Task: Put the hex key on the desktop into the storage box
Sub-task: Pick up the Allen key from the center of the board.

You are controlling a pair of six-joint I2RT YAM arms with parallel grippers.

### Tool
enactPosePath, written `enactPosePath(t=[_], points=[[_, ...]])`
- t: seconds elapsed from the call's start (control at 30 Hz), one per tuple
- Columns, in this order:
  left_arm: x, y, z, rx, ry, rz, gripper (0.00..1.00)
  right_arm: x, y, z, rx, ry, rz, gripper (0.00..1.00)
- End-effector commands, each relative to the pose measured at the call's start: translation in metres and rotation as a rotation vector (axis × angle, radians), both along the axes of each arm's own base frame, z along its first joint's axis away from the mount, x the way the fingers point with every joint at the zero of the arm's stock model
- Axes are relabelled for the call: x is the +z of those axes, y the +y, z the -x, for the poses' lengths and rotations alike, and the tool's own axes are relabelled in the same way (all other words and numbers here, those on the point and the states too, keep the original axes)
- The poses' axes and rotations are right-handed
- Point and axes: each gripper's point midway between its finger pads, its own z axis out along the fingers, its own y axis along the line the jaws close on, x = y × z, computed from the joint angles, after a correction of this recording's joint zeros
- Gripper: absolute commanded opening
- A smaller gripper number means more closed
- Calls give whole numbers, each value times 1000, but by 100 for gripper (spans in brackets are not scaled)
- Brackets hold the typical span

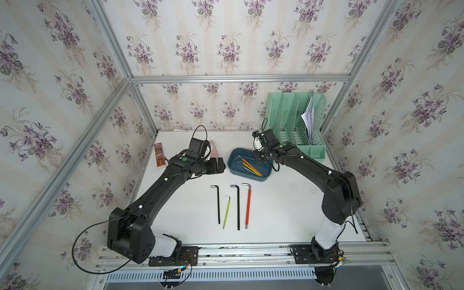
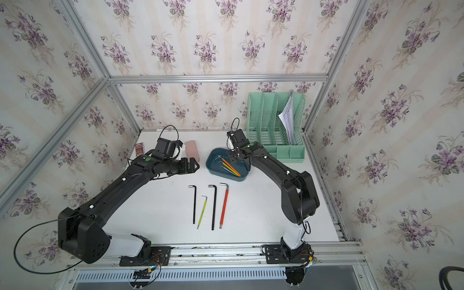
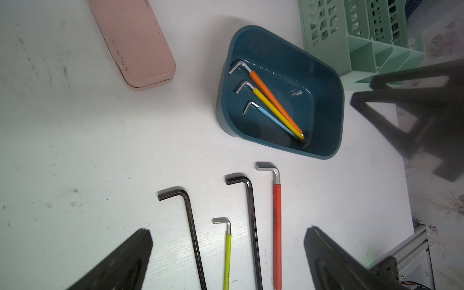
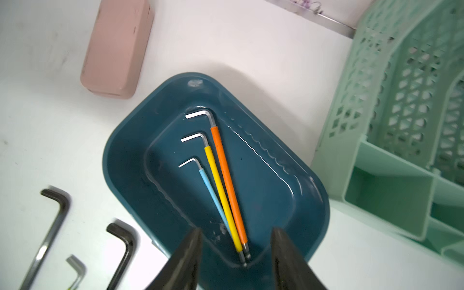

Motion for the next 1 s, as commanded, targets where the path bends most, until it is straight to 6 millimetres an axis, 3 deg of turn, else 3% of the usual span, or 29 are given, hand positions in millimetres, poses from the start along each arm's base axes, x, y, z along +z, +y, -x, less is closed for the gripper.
enactPosePath(t=[0.0,0.17,0.3,0.47,0.5,0.53,0.57,0.77,0.97], points=[[-12,-7,-4,-53,47,-10,99,3,-12,24,-156,92,-106,50],[-31,-20,-22,-112,116,-28,99,-15,-11,77,-197,204,-267,54],[-43,-26,-38,-135,142,-50,99,-40,-12,119,-229,262,-274,58],[-50,-26,-53,-128,137,-57,99,-67,-12,156,-285,284,-195,63],[-50,-25,-54,-126,137,-54,99,-71,-10,161,-291,284,-170,65],[-51,-24,-54,-121,144,-52,99,-78,-10,165,-302,288,-136,75],[-49,-23,-54,-116,148,-51,99,-84,-8,169,-309,294,-110,77],[-21,-30,-55,-135,186,68,99,-118,19,186,-287,328,-4,79],[-32,-16,-62,-122,203,30,99,-140,35,191,-271,354,45,79]])
